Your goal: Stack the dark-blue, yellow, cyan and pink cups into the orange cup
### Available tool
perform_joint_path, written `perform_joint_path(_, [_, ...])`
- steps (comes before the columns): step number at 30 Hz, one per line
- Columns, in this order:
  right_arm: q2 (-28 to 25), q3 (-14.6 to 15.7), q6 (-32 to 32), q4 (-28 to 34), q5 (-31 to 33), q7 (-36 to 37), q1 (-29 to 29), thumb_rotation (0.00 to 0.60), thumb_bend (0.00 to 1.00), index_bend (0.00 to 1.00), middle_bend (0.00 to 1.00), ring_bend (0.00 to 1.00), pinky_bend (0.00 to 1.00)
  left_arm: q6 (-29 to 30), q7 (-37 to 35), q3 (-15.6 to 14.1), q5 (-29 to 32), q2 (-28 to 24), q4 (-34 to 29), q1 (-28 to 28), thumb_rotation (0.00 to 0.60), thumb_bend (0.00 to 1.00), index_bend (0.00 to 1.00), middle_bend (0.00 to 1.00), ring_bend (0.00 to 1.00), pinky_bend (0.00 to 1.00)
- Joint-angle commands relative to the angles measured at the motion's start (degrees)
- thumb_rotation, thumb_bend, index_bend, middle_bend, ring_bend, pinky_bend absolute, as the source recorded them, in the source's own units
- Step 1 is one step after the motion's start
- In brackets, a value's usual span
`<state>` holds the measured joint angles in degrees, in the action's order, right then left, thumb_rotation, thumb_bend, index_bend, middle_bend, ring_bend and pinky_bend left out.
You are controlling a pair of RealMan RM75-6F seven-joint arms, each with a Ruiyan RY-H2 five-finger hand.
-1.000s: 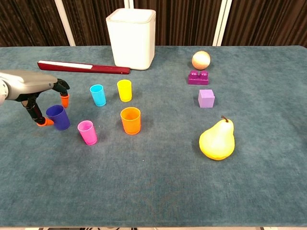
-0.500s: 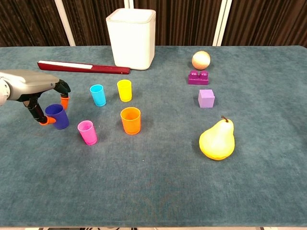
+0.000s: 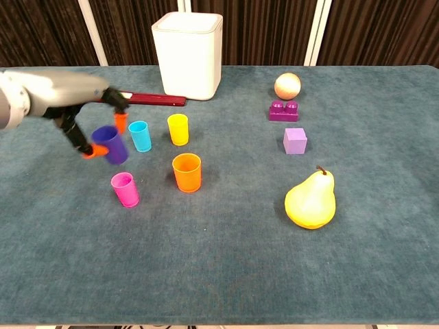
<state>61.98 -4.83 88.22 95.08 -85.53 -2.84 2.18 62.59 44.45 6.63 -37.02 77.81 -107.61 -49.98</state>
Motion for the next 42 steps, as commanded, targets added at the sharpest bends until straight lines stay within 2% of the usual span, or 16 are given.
perform_joint_path(1, [-0.07, -0.01, 0.03, -0.04, -0.01, 0.34, -0.04, 0.600, 0.42, 0.04, 0.00, 0.06, 0.00, 1.98, 3.37, 1.92, 0.73, -0.37, -4.04, -2.49, 0.600, 0.31, 0.48, 0.12, 0.00, 0.00])
perform_joint_path(5, [-0.22, -0.08, 0.21, -0.08, -0.01, 0.82, -0.13, 0.600, 0.42, 0.04, 0.00, 0.06, 0.00, 2.74, 6.01, 2.81, 3.22, 1.47, -3.87, -4.63, 0.600, 0.31, 0.48, 0.12, 0.00, 0.00])
perform_joint_path(10, [-0.19, 0.07, 0.02, -0.17, -0.29, 1.26, -0.05, 0.600, 0.42, 0.04, 0.00, 0.06, 0.00, 3.23, 6.54, 3.51, 2.58, 4.67, -2.14, -6.17, 0.600, 0.31, 0.48, 0.12, 0.00, 0.00])
perform_joint_path(27, [-0.23, -0.46, 0.46, -0.62, 0.35, 2.06, -0.22, 0.600, 0.42, 0.04, 0.00, 0.06, 0.00, 3.50, 8.41, 2.55, 4.31, 12.26, 4.64, -9.03, 0.600, 0.31, 0.48, 0.12, 0.00, 0.00])
perform_joint_path(34, [-0.25, -0.84, 0.93, -0.80, 0.63, 2.49, -0.34, 0.600, 0.42, 0.04, 0.00, 0.06, 0.00, 2.53, 7.31, 3.09, 3.51, 13.73, 6.00, -9.70, 0.600, 0.31, 0.48, 0.12, 0.00, 0.00])
perform_joint_path(42, [-0.28, -0.82, 0.90, -0.83, 0.45, 2.79, -0.31, 0.600, 0.42, 0.04, 0.00, 0.06, 0.00, 3.73, 8.36, 2.42, 2.18, 14.33, 5.36, -10.13, 0.600, 0.31, 0.49, 0.12, 0.00, 0.00])
